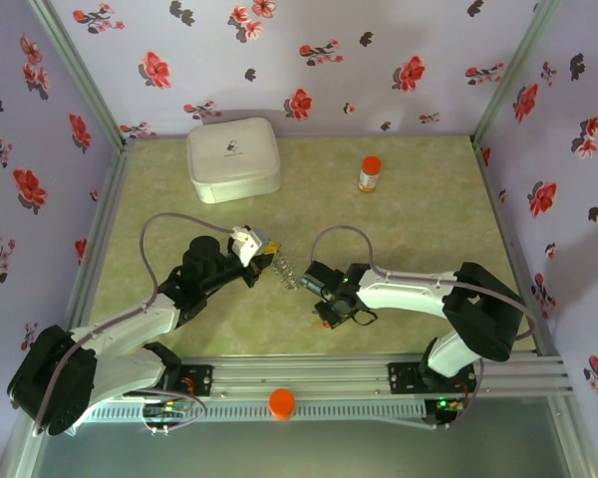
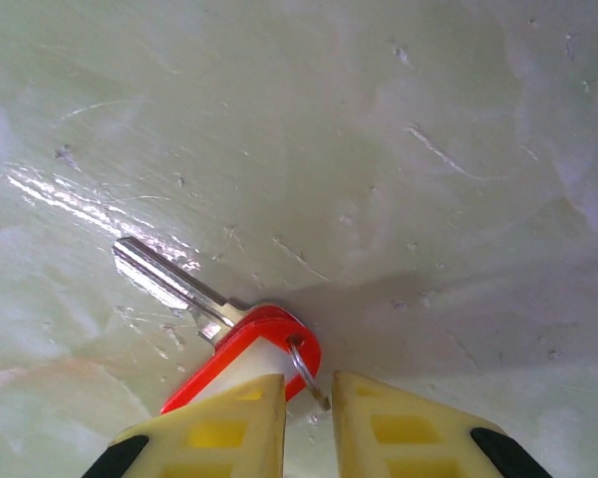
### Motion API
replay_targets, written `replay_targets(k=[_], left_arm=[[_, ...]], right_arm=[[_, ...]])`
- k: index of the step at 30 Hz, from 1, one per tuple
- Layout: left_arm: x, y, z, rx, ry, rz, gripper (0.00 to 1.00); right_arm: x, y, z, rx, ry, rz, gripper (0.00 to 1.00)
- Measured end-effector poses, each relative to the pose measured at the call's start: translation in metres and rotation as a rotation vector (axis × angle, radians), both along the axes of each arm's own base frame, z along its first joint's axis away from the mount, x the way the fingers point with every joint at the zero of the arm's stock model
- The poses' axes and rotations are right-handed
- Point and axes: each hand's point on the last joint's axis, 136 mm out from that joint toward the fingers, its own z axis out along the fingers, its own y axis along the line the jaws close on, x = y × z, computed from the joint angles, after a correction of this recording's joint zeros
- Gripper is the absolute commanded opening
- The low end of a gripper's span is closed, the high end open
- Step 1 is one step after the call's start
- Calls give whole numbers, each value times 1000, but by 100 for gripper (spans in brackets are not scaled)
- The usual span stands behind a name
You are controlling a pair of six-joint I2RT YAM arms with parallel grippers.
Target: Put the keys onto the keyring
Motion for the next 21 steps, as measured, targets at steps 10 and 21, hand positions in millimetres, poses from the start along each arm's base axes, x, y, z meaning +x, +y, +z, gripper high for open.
replay_targets(k=[10,21], left_arm=[[0,0,0,3,-3,2,0],[0,1,-2,11,-4,1,0]], right_arm=[[0,1,0,6,1,1,25],[4,10,15,65,9,20,34]])
